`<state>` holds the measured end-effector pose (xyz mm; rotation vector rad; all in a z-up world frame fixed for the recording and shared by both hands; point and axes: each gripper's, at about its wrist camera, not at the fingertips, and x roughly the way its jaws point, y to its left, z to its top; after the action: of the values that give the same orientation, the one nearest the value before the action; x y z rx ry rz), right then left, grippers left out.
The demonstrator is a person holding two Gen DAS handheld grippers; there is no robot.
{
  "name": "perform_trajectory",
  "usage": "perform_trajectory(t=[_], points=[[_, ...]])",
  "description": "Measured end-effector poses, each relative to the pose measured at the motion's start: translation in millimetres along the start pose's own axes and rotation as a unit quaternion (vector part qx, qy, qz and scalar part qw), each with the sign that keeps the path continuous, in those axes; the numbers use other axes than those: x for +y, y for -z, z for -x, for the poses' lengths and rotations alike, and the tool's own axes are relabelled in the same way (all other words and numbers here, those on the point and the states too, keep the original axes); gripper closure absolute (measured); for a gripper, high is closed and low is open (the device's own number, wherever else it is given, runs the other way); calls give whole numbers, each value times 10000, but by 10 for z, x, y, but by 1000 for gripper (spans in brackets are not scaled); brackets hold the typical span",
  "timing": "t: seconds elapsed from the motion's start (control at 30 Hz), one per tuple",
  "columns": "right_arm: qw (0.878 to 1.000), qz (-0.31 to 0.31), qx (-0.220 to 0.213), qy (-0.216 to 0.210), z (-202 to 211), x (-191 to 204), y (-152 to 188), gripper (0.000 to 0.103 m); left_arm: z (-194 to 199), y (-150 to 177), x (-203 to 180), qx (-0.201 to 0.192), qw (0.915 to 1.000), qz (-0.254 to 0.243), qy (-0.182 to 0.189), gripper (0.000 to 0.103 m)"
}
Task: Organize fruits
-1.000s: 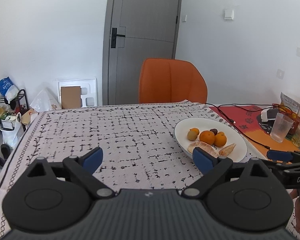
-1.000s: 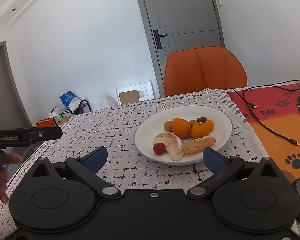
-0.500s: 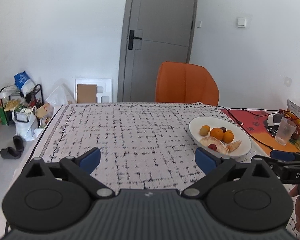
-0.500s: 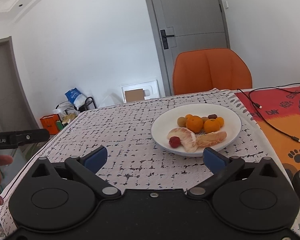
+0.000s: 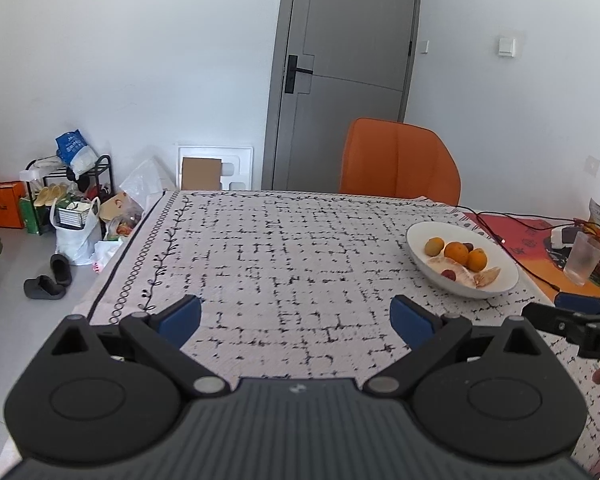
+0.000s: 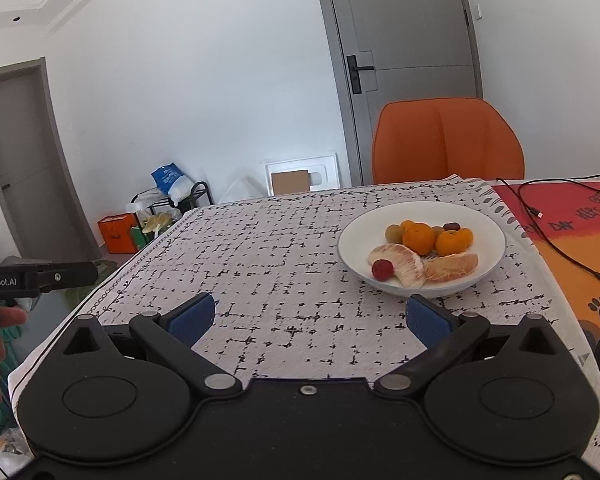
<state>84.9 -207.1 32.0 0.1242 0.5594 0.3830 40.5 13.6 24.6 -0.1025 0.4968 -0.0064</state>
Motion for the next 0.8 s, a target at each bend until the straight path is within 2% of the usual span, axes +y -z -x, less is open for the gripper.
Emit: perform_trajectory(t=[0.8], points=[[9999, 75, 137, -72, 37, 154, 102, 0, 107, 227, -51, 78, 9996, -284, 8, 3]])
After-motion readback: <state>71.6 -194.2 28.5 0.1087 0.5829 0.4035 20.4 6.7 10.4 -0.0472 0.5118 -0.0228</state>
